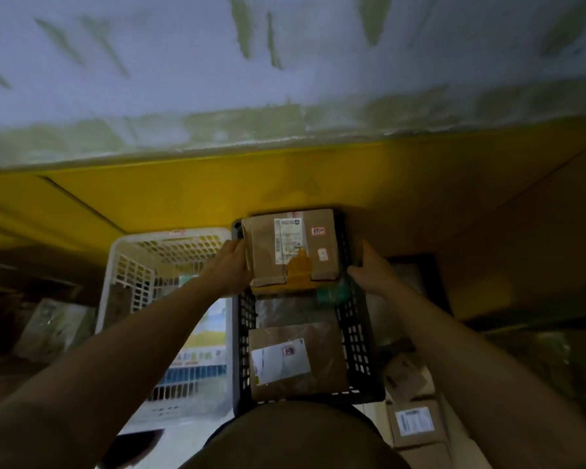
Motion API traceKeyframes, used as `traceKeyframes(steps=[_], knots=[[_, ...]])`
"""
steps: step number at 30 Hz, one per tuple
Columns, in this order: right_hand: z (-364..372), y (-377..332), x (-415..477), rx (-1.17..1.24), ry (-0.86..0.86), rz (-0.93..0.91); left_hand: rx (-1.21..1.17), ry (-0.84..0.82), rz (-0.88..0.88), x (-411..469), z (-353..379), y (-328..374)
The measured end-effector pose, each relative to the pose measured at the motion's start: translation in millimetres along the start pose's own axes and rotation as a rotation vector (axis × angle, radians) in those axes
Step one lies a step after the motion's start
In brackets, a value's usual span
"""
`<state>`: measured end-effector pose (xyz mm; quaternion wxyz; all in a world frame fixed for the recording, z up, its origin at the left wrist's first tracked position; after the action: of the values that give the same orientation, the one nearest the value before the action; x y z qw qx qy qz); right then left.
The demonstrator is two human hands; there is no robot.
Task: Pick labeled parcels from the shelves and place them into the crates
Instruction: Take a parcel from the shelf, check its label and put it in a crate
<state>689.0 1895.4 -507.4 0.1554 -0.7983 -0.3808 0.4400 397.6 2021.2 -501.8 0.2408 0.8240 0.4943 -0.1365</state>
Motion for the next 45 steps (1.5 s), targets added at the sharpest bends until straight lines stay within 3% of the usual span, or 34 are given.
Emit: traceKeyframes(steps=[9, 15, 20, 24, 31, 36, 39, 45], knots=[[-19, -16, -113, -0.335, 0.219, -0.051, 0.316, 0.07, 0.22, -56, -58, 28], [24, 4, -213, -0.322, 0.403, -0.016, 0.415, 0.097, 0.395, -117, -59, 24], [86, 52, -329, -0.265, 0.626, 0.036, 0.492, 0.055, 0.599, -167, -7, 54], [143, 120, -441, -0.253, 0.701, 0.232, 0.597, -0.106, 0.815, -234, 58, 112], [226, 226, -662, -0.173, 0.902, 0.577, 0.693, -0.061, 1.289, -402, 148, 240], [332, 288, -858, -0.049, 1.045, 0.839, 0.629, -0.058, 1.598, -573, 241, 307], [417, 319, -977, 0.057, 1.121, 1.008, 0.655, -0.167, 1.724, -685, 322, 322], [553, 339, -1164, 0.122, 1.201, 1.287, 0.738, -0.192, 2.043, -913, 439, 344]])
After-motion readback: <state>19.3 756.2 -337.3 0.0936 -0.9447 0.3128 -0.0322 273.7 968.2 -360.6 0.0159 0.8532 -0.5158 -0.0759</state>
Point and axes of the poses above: each hand's wrist, its own x-axis towards the middle knuckle, its own z-axis out of the palm, y = z × x, the point moved 2 cm from there along x, towards the middle knuckle
